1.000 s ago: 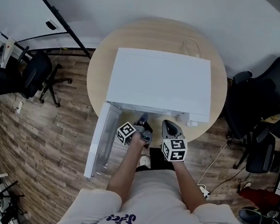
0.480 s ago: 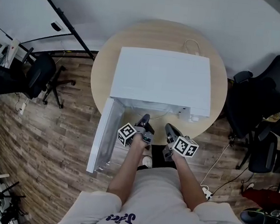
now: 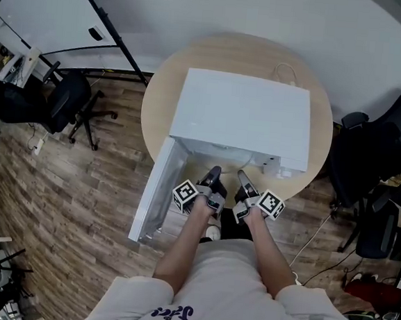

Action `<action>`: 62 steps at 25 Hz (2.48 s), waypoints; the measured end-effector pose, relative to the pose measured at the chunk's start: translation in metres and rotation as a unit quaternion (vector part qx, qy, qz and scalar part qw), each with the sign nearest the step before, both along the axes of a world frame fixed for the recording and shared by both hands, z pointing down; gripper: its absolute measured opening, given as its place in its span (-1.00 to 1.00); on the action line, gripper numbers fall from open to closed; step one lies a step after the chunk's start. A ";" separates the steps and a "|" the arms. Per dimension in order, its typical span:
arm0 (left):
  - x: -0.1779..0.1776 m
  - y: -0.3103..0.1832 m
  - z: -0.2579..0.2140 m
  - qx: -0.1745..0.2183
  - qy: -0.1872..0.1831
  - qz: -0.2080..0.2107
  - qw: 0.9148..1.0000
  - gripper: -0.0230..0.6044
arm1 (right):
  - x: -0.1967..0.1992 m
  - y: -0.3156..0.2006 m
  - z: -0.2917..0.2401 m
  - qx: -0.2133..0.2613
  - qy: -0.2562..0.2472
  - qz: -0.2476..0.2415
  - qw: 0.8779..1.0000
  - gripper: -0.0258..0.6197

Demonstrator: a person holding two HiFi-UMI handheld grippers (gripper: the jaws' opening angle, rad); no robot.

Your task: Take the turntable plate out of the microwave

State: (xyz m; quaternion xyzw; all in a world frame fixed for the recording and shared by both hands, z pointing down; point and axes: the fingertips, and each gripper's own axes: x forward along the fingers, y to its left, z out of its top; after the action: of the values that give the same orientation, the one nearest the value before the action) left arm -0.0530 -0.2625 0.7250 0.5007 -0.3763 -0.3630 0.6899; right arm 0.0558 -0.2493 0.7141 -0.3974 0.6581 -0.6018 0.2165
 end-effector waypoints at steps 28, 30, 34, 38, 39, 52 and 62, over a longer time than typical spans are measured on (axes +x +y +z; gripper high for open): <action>-0.006 0.097 -0.010 0.041 -0.062 0.079 0.994 -0.76 | -0.038 0.006 0.026 -0.082 -0.135 0.044 0.986 -0.82; -0.005 0.103 -0.014 0.055 -0.062 0.091 0.992 -0.76 | -0.037 0.012 0.022 -0.077 -0.141 0.044 0.986 -0.82; -0.001 0.110 -0.021 0.089 -0.068 0.109 0.988 -0.46 | -0.032 0.026 0.014 -0.071 -0.138 0.042 0.987 -0.82; -0.004 0.105 -0.022 0.092 -0.068 0.092 0.989 -0.04 | -0.025 0.041 0.003 -0.062 -0.137 0.038 0.988 -0.82; -0.005 0.102 -0.024 0.092 -0.059 0.084 0.990 -0.03 | -0.024 0.044 -0.001 -0.057 -0.137 0.036 0.988 -0.82; 0.010 0.093 -0.068 0.119 -0.007 0.073 0.990 -0.05 | -0.012 0.084 -0.060 -0.003 -0.128 0.009 0.992 -0.82; 0.003 0.101 -0.119 0.114 -0.010 0.066 0.991 -0.66 | -0.015 0.099 -0.104 0.000 -0.150 0.028 0.988 -0.81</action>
State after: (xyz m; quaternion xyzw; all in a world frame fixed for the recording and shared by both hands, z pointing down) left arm -0.0500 -0.1612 0.6063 0.6035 -0.3053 -0.3520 0.6470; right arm 0.0409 -0.1502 0.6100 -0.3206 0.6069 -0.6481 0.3299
